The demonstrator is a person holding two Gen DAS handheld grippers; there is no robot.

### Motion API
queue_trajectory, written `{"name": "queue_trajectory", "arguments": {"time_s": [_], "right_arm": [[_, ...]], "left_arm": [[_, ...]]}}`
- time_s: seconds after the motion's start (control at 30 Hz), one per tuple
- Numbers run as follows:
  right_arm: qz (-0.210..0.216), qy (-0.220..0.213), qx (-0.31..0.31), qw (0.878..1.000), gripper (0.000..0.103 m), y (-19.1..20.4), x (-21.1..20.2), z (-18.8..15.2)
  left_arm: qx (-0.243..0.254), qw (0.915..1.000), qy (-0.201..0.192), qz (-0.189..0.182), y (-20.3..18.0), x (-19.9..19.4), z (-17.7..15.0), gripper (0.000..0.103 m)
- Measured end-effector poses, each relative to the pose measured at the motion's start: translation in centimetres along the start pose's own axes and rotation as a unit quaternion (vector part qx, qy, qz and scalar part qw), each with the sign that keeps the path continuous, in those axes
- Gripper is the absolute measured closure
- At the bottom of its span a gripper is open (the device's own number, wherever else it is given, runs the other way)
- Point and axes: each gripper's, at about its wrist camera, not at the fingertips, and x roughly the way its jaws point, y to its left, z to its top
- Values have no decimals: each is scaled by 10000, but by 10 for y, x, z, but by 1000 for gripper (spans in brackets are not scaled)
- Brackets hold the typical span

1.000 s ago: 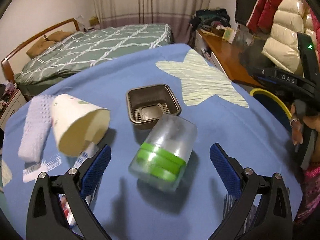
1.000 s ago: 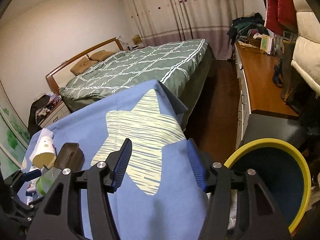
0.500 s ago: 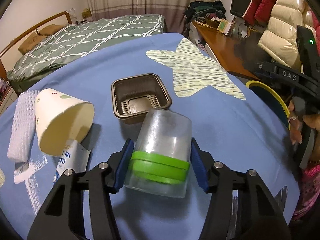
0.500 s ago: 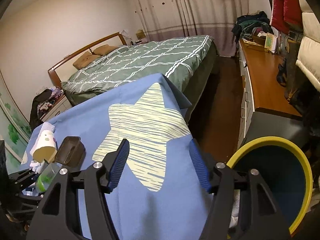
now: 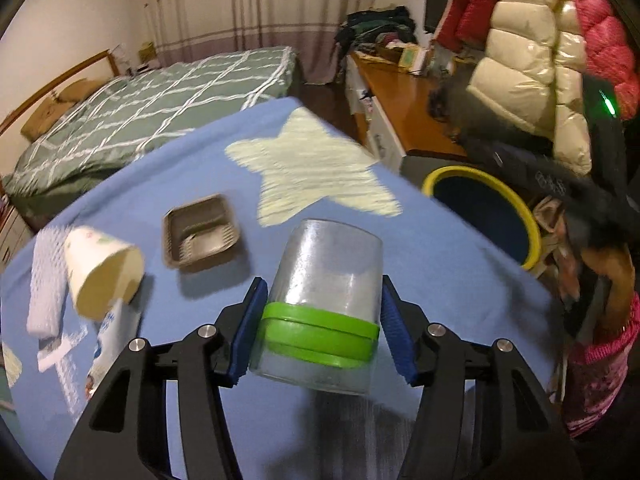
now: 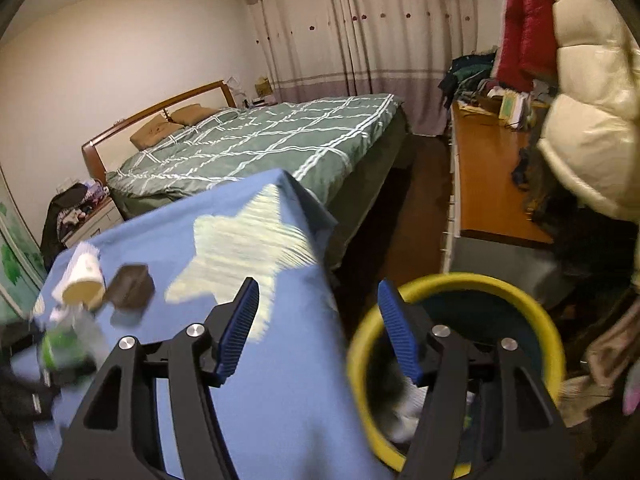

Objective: Collect trash
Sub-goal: 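Carry the container over the yellow bin and open the left gripper, then grasp the brown plastic tray with the right gripper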

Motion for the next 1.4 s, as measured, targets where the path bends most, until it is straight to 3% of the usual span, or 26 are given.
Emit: {"name": "queue_trajectory", "arguments": {"time_s": [0.13,0.33,0.5,0.73,0.77,0.8,0.87,1.03,1.2,1.4], "right_arm": [[-67,158,64,9998,43,-44,-40,-22],[-628,-57,315,9975,41,-98,-95,-45],[-783,-215,700,9942,41,-132,-116,-56],[-917,-273,806,9921,41,-145,-124,-60],[-920,-281,826,9919,41,-146,-125,-60],[-909,-286,857,9918,41,-149,-126,-61],[-917,-288,881,9915,41,-150,-126,-63],[-867,-246,878,9921,41,-150,-123,-62],[-741,-169,798,9939,41,-140,-113,-59],[-518,-11,572,9970,41,-113,-96,-53]], "left_arm": [[114,9993,-58,-348,-31,3,22,47],[595,9954,32,-746,-100,34,60,47],[918,9901,153,-1054,-157,68,86,47],[1086,9859,378,-1214,-215,123,114,47],[1106,9859,408,-1190,-220,130,116,46],[1086,9866,422,-1139,-223,136,119,31],[980,9893,327,-1031,-225,140,122,10],[729,9926,14,-970,-203,114,119,10],[477,9938,-770,-639,-156,50,98,5],[-185,9870,-1594,100,-74,-30,45,5]]}}
